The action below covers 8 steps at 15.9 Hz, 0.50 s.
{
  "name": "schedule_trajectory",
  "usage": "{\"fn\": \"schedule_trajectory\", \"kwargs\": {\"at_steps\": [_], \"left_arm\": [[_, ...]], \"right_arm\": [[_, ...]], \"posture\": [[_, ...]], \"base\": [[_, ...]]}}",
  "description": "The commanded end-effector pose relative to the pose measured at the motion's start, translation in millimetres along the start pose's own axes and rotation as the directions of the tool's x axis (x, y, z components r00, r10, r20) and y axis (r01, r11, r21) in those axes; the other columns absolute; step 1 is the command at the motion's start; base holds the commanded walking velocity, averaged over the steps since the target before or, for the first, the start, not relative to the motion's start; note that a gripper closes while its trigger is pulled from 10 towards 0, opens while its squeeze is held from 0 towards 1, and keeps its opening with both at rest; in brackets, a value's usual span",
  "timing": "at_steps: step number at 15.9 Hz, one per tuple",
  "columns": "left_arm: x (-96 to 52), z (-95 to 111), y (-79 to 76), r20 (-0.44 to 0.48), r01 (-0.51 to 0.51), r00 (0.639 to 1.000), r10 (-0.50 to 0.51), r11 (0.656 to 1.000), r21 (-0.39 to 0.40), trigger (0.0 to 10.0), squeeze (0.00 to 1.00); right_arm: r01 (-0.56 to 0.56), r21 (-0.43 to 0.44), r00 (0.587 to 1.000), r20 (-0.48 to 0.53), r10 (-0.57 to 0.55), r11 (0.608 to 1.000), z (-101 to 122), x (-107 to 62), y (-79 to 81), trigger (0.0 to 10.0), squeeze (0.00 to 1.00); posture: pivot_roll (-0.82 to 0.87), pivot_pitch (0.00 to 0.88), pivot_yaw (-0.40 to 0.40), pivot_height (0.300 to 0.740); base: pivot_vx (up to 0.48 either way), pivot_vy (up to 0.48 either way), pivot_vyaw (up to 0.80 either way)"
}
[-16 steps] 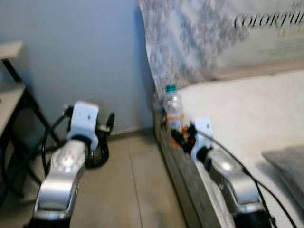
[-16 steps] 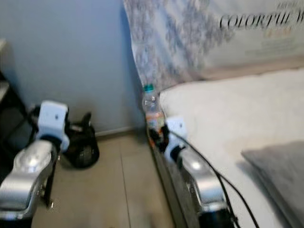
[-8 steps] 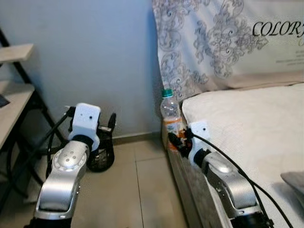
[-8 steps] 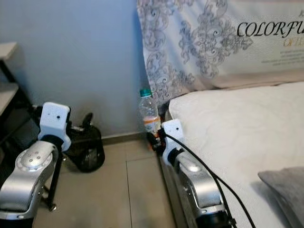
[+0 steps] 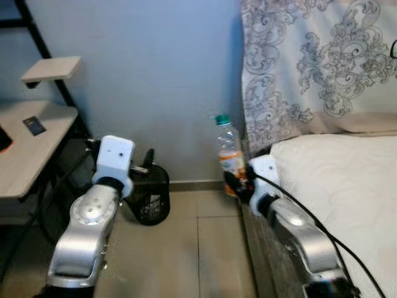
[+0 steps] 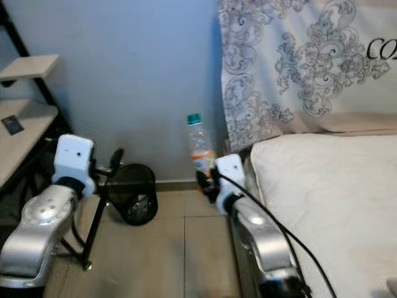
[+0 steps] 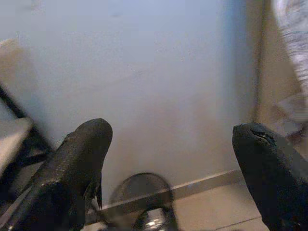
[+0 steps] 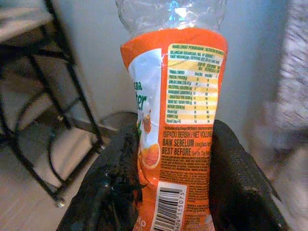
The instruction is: Clean up the room
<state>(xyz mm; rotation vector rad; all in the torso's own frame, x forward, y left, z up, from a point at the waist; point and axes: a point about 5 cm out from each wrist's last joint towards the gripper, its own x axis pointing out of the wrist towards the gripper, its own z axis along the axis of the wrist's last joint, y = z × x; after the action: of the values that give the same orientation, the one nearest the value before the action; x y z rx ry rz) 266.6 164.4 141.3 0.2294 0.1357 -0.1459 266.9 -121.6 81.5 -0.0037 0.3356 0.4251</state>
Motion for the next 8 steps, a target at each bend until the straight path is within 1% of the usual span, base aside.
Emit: {"fn": "schedule_trajectory", "kwargs": {"at_steps": [1, 8], "left_arm": [[-1.2, 1.7, 6.8, 0.004, -0.017, 1.000, 0.017, 1.000, 0.018, 10.0, 0.00], [-0.6, 1.5, 8.8, 0.003, -0.019, 1.000, 0.019, 1.000, 0.025, 10.0, 0.00]], "right_arm": [[-0.003, -0.007, 0.999, 0.046, 0.003, 1.000, 11.7, 2.0, 2.9, 10.0, 0.00], [-0.001, -0.006, 0.999, 0.041, 0.001, 1.000, 10.6, 2.4, 4.4, 10.0, 0.00]], "posture": [[0.06, 0.000, 0.061, 0.740], [0.06, 0.000, 0.065, 0.740]], "base": [[0.322, 0.000, 0.00], [0.323, 0.000, 0.00]]}}
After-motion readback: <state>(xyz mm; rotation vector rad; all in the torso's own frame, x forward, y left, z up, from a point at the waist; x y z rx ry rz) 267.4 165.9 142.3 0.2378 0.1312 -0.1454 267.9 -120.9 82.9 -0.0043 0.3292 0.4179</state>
